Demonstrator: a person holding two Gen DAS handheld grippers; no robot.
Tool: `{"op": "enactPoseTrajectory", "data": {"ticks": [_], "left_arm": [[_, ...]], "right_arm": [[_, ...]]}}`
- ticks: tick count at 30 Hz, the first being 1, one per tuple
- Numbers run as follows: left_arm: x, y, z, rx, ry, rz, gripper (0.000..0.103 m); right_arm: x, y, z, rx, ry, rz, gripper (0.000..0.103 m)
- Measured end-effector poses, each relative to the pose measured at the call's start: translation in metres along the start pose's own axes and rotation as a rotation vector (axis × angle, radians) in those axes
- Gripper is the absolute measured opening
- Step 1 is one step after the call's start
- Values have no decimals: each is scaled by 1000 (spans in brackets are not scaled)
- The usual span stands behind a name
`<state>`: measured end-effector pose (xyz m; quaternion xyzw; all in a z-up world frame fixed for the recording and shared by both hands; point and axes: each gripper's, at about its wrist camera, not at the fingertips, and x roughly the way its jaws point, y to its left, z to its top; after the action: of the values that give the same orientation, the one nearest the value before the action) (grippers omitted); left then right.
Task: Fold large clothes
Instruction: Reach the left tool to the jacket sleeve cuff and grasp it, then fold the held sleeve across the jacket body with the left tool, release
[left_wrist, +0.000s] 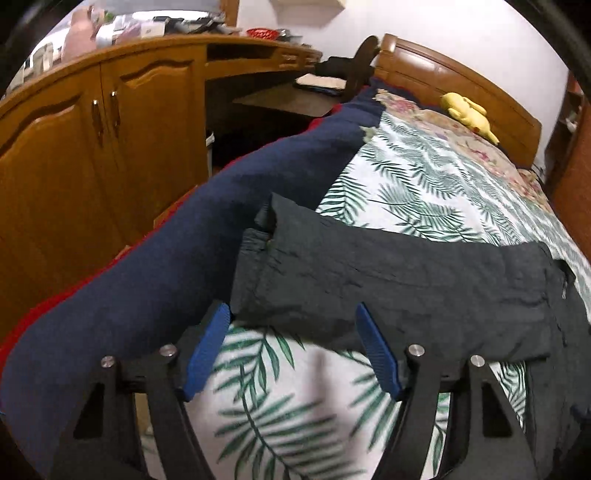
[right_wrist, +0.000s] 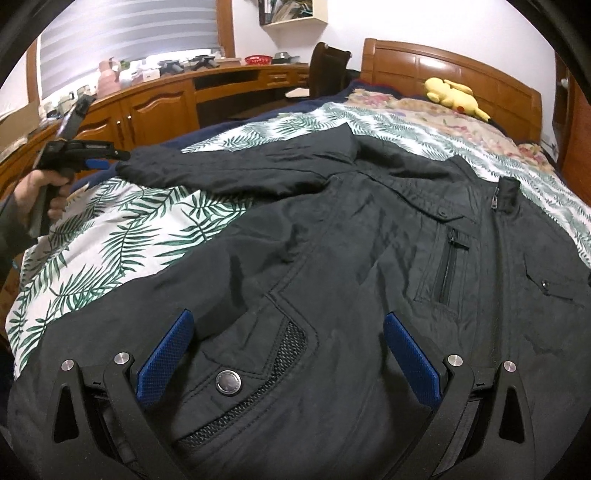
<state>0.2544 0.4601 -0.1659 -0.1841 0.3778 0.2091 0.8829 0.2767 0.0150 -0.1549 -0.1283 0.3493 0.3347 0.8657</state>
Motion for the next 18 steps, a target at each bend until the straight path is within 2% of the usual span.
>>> {"op": "enactPoseTrajectory", "data": {"ticks": [5,9,10,11,12,13,15,18], "left_arm": [[16,7,3,-19,27,56,71],[21,9,3,-20,29,57,71],[21,7,2,-11,30,56,68],[21,6,3,0,29,48,59],[21,3,4,13,30,49,34],[21,1,5,22,27,70,14],[17,-3,7,41,17,85,3],[8,-17,12,97,-2,96,0]], "right_arm": [[2,-2,-1,7,7,6,103],[2,-2,0,7,8,6,103],[2,-2,0,7,8,6,103],[2,-2,-1,6,8,6,103],[2,-1,-1,6,8,6,103],[2,-2,-1,6,8,7,103],[2,-1,-1,6,9,7,103],[2,-1,-1,7,10,7,103]]}}
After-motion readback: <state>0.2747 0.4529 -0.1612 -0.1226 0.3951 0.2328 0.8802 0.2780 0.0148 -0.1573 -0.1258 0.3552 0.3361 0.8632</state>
